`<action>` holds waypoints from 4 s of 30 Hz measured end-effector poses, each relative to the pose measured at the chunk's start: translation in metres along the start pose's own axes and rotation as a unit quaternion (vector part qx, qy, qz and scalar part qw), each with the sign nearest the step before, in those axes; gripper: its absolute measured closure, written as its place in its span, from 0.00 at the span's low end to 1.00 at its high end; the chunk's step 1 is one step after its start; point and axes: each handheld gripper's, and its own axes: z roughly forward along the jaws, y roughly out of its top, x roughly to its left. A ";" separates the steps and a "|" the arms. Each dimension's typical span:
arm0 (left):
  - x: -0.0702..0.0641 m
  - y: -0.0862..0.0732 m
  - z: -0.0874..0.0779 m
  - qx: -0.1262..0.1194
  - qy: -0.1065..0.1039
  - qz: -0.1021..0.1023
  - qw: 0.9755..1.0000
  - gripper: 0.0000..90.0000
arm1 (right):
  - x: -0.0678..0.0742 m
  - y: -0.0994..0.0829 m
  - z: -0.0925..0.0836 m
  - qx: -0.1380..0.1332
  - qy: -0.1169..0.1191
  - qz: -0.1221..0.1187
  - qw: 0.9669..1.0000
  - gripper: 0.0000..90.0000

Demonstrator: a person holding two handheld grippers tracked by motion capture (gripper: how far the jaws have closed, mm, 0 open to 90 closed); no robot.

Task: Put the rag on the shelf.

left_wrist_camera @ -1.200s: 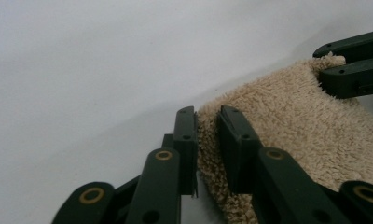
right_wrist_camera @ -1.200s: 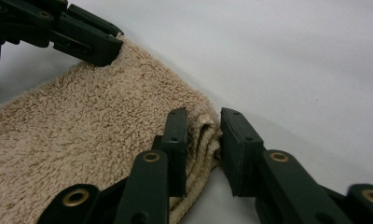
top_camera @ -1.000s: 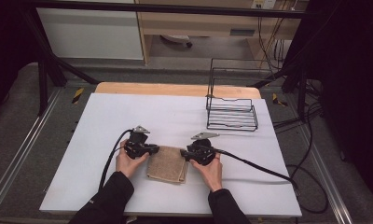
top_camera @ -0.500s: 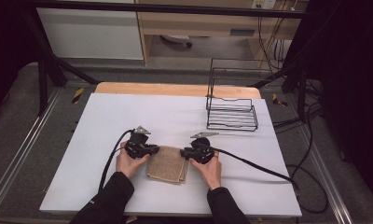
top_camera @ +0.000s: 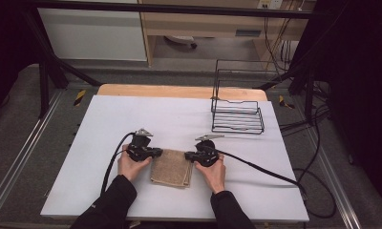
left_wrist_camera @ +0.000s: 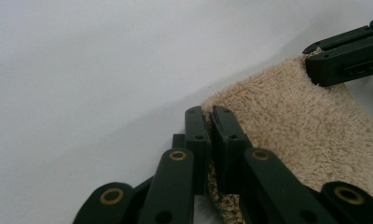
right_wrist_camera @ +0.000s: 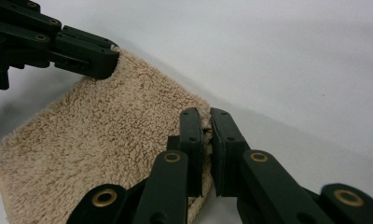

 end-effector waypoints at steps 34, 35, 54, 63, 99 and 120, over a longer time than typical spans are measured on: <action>-0.034 0.004 -0.059 -0.099 -0.001 0.035 0.994 0.95 | 0.021 0.015 -0.054 -0.084 0.020 -0.074 0.994 0.94; -0.035 0.005 -0.060 -0.102 -0.001 0.037 0.994 0.95 | 0.021 0.015 -0.056 -0.087 0.020 -0.077 0.993 0.94; -0.050 0.009 -0.077 -0.150 -0.006 0.048 0.988 0.95 | 0.026 0.023 -0.084 -0.125 0.025 -0.105 0.986 0.94; -0.059 0.014 -0.081 -0.167 -0.008 0.054 0.984 0.95 | 0.028 0.025 -0.098 -0.137 0.019 -0.113 0.984 0.94; -0.094 0.066 -0.075 -0.238 -0.012 0.085 0.967 0.95 | 0.016 0.043 -0.161 -0.200 -0.039 -0.138 0.969 0.94; -0.119 0.110 -0.072 -0.281 -0.016 0.103 0.954 0.96 | 0.003 0.059 -0.201 -0.246 -0.079 -0.146 0.955 0.94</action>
